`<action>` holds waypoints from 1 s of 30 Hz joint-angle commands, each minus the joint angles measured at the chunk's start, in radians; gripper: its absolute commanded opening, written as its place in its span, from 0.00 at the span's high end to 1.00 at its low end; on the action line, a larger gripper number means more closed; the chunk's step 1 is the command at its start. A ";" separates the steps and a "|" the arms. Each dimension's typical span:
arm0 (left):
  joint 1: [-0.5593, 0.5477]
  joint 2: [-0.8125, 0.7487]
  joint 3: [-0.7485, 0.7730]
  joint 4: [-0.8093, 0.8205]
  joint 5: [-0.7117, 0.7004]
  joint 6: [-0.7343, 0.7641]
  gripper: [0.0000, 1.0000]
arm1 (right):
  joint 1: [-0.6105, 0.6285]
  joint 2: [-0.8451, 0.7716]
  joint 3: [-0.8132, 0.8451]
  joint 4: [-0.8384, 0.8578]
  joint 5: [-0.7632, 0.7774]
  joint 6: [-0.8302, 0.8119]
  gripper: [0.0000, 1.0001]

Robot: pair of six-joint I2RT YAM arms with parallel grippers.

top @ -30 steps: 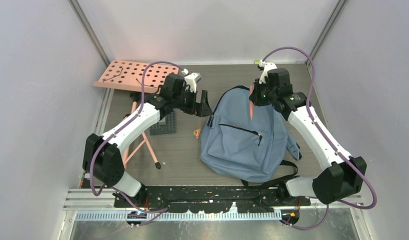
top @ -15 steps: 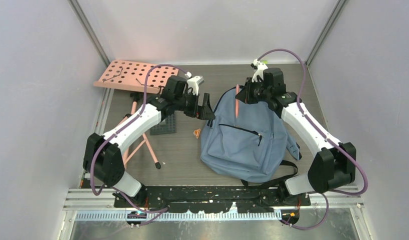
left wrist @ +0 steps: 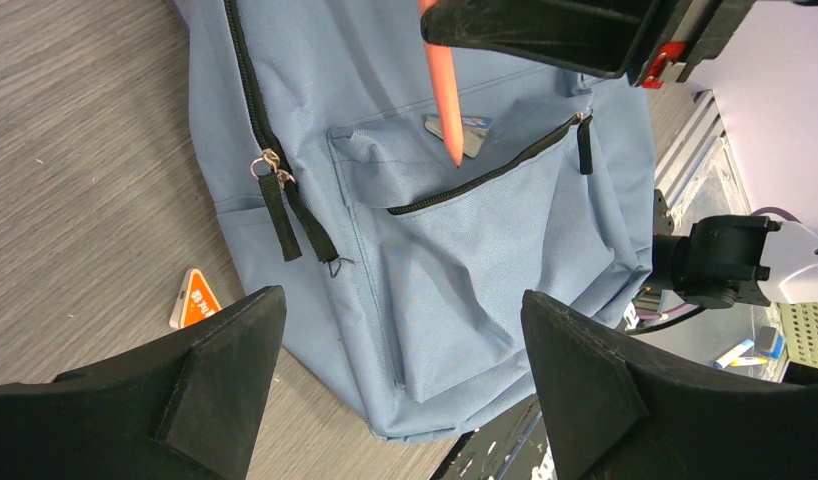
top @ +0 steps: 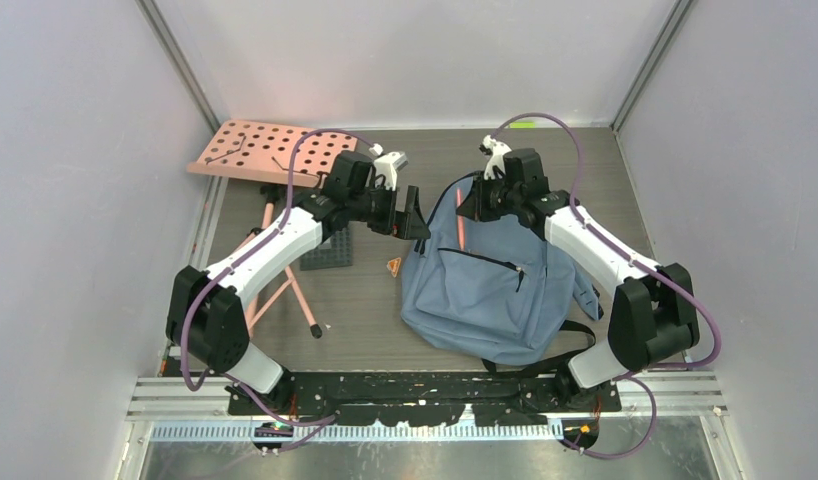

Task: Pack the student bag
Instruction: Place the stationery in the student bag.

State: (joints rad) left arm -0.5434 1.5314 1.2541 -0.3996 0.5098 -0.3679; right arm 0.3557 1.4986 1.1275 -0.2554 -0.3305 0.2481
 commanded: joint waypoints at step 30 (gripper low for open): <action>-0.004 -0.028 0.027 0.013 0.035 -0.003 0.10 | 0.106 -0.031 0.008 -0.467 0.040 -0.077 0.82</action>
State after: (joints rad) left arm -0.5434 1.5311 1.2545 -0.4007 0.5209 -0.3676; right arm 0.4526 1.4971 1.0912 -0.6842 -0.2970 0.1783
